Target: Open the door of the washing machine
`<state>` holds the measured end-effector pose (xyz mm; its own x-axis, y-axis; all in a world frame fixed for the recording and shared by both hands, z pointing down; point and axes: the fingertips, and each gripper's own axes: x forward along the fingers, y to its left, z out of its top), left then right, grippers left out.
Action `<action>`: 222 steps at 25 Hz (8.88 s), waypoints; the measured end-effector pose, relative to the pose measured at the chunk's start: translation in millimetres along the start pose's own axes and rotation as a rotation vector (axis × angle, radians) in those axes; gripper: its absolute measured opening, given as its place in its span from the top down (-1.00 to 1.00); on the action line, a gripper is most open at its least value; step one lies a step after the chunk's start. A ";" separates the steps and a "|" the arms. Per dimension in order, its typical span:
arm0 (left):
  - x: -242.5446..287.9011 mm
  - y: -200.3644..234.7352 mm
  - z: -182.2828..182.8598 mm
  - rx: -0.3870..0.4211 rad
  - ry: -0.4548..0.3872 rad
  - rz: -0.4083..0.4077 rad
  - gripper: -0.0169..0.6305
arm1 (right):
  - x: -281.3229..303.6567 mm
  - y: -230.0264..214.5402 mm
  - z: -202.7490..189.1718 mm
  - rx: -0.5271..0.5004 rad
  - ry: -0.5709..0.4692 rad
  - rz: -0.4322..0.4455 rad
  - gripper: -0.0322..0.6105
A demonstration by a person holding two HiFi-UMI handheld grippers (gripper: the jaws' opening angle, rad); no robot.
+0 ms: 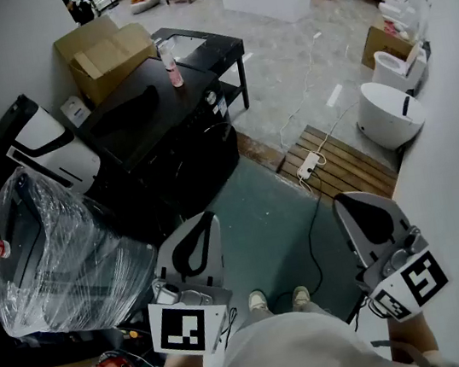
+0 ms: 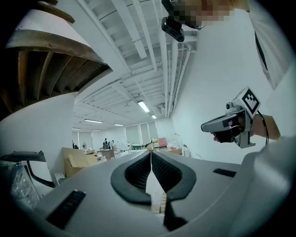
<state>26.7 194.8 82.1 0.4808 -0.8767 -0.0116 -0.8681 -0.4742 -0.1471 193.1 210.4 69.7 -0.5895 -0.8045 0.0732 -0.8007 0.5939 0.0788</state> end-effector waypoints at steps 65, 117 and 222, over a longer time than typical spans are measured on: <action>251.0 112.4 -85.0 0.026 0.170 0.144 0.20 | 215.3 -189.4 -77.2 0.123 0.103 0.133 0.81; 535.5 228.2 -598.9 0.241 0.863 -0.117 0.28 | 523.6 -284.0 -414.3 0.346 0.317 0.194 0.81; -16.7 58.9 -584.6 0.694 0.875 -0.577 -0.29 | 346.0 146.7 -483.7 0.295 0.799 0.854 0.81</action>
<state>-104.6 134.3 651.8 0.2950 -0.4421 0.8470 -0.1836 -0.8962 -0.4039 -76.6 25.1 587.5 -0.7920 0.1432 0.5935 -0.2395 0.8213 -0.5178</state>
